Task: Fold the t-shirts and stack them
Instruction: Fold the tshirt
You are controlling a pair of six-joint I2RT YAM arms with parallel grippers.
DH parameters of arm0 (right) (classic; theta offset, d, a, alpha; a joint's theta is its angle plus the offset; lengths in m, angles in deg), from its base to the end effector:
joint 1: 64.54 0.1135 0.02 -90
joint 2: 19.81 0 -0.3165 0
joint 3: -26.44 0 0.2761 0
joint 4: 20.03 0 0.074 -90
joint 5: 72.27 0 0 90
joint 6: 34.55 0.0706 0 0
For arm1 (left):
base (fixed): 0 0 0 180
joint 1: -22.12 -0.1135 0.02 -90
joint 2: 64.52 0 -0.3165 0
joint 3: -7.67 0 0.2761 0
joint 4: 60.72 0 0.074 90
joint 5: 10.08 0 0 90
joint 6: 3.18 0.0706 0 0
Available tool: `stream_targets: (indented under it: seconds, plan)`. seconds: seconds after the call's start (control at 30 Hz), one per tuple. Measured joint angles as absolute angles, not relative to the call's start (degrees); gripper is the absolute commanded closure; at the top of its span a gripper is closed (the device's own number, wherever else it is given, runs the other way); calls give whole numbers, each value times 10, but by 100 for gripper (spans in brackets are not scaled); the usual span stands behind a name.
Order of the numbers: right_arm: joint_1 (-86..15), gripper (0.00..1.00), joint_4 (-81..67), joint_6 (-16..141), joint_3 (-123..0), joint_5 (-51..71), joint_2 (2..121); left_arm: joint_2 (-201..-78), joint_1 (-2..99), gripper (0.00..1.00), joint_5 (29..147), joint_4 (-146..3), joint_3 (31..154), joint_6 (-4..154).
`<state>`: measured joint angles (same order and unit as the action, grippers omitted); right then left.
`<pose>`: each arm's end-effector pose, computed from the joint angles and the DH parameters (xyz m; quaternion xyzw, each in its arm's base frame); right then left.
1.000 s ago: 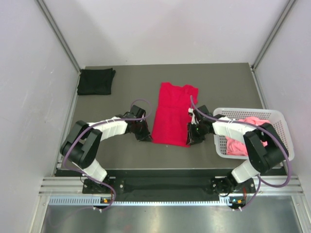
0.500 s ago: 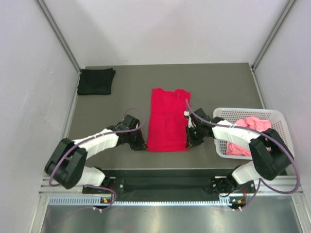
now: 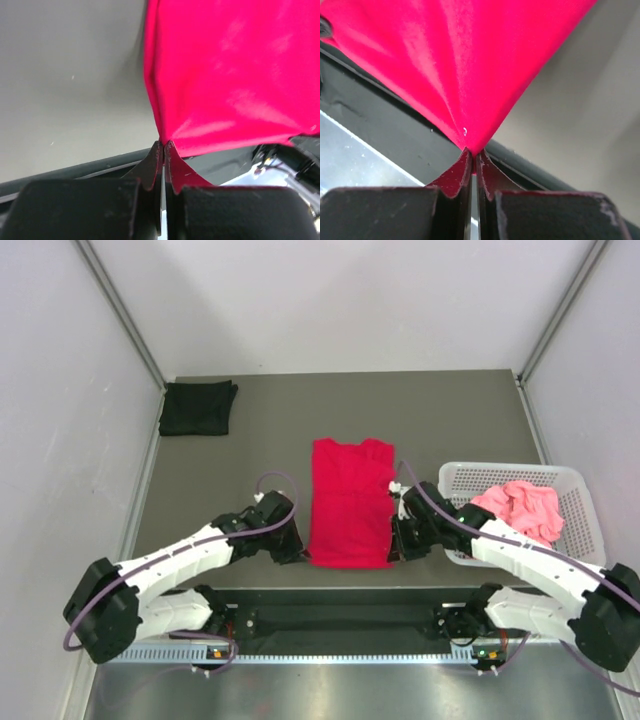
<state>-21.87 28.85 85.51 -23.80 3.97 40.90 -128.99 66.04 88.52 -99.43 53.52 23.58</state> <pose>0.1425 0.1542 0.2167 -0.1366 0.9482 0.2486 0.1428 0.1532 -0.1622 0.1899 -0.1398 0.9469 -0.2684 0.1086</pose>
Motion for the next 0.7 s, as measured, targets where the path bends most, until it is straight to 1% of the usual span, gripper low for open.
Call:
stream_targets:
  seconds: [0.1,0.23,0.4,0.53,0.7]
  plan:
    - [-241,100,325,846,-269,37,411,-1292,658,100,854,-1035,591,242]
    - [-312,100,358,811,-350,25,455,-1335,619,100,839,-1051,695,278]
    - [-389,100,367,754,-480,5,571,-1460,528,100,868,-1050,823,351]
    - [-413,100,371,716,-577,-9,675,-1574,477,100,901,-1061,921,403]
    - [-432,100,380,696,-674,-17,779,-1694,446,100,933,-1070,1041,457]
